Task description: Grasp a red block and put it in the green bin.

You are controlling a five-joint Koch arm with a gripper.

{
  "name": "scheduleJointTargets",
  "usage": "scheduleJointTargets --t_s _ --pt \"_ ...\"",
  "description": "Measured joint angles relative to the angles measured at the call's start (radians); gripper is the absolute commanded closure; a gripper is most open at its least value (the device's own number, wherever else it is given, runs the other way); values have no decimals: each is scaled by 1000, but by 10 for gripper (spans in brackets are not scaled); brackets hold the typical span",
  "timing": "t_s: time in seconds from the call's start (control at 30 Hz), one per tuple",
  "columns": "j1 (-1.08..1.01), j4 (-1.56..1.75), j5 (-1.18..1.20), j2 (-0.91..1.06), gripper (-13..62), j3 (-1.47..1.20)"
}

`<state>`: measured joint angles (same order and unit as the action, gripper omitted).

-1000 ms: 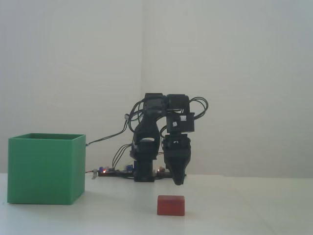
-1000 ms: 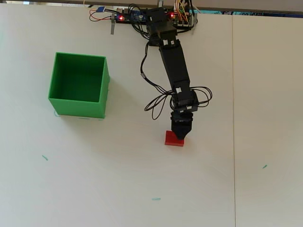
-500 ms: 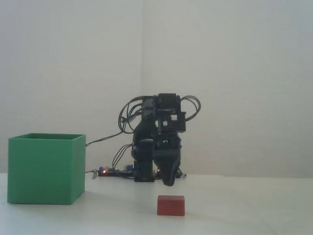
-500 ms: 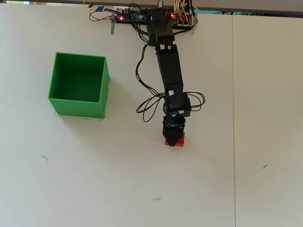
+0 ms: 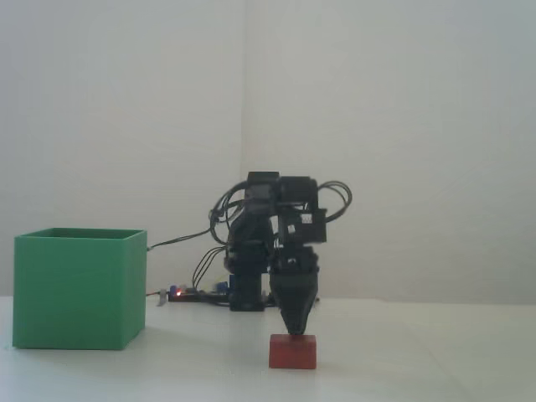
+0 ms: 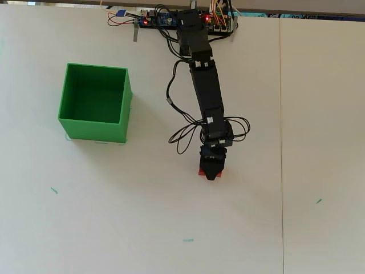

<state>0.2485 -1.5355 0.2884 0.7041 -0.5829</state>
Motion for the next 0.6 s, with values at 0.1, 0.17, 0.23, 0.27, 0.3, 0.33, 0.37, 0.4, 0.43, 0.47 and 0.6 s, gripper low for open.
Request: scheduleJointTargets --t_s 0.1,0.17,0.23,0.27,0.3,0.33,0.37,0.4,0.43,0.47,0.6 --pt "6 0 0 -12 123 14" --pt "8 0 2 -26 125 34" --pt "11 2 0 -44 132 37" --pt "12 3 -6 -57 134 37" --pt "15 9 -21 -72 134 37" --pt "15 17 -41 -86 131 37" --pt "17 28 -67 -100 126 37" --pt "17 37 -91 -107 122 37" --pt "17 48 -110 -112 123 37" --pt "17 57 -124 -115 131 38" --pt "17 61 -133 -115 153 38"
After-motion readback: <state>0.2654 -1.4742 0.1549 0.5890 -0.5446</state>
